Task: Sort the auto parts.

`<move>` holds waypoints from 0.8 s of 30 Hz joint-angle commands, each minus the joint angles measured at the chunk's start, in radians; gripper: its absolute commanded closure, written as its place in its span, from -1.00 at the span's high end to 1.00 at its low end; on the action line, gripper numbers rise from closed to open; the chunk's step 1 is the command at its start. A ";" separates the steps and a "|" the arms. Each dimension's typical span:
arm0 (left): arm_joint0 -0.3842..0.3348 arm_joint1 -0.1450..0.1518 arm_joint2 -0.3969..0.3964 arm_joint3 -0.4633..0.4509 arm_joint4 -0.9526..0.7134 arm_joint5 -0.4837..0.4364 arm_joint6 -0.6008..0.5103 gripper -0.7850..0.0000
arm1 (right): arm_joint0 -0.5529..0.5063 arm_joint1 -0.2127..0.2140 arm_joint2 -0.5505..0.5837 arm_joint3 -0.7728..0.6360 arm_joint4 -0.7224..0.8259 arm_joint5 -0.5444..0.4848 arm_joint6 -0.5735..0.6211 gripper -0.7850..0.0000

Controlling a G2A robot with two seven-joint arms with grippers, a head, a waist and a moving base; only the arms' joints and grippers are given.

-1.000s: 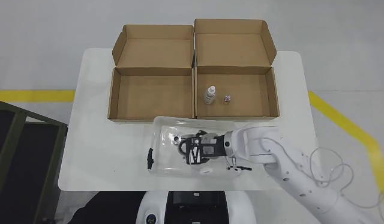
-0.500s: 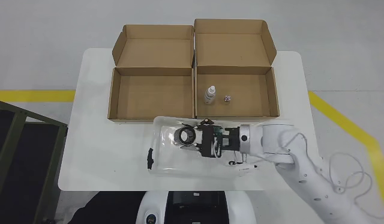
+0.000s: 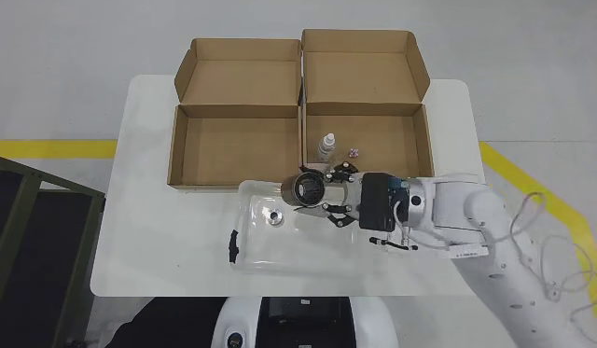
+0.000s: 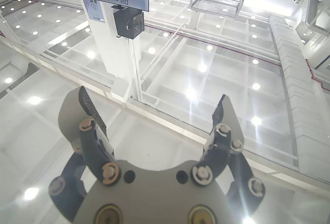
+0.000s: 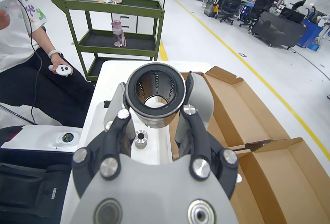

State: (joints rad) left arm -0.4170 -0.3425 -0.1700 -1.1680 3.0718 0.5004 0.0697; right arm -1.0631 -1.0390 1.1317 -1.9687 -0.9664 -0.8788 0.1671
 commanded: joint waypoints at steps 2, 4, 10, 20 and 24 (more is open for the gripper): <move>0.000 0.000 0.000 0.000 0.000 0.000 0.000 1.00 | 0.002 0.001 0.020 -0.006 0.016 -0.002 -0.024 -1.00; 0.000 0.000 0.000 0.000 0.000 0.000 0.000 1.00 | 0.004 0.002 0.037 -0.010 0.026 -0.002 -0.039 -1.00; 0.000 0.000 0.000 0.000 0.000 0.000 0.000 1.00 | 0.000 0.005 0.093 -0.028 0.051 0.000 -0.080 -1.00; 0.000 0.000 0.000 0.000 0.000 0.000 0.000 1.00 | -0.029 0.008 0.157 -0.045 0.070 -0.006 -0.153 -1.00; 0.000 0.000 0.000 0.000 0.000 0.000 0.000 1.00 | -0.040 0.007 0.170 -0.051 0.062 -0.001 -0.177 -1.00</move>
State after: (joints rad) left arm -0.4170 -0.3425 -0.1700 -1.1680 3.0718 0.5004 0.0697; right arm -1.1011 -1.0313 1.2996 -2.0180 -0.9024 -0.8815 -0.0042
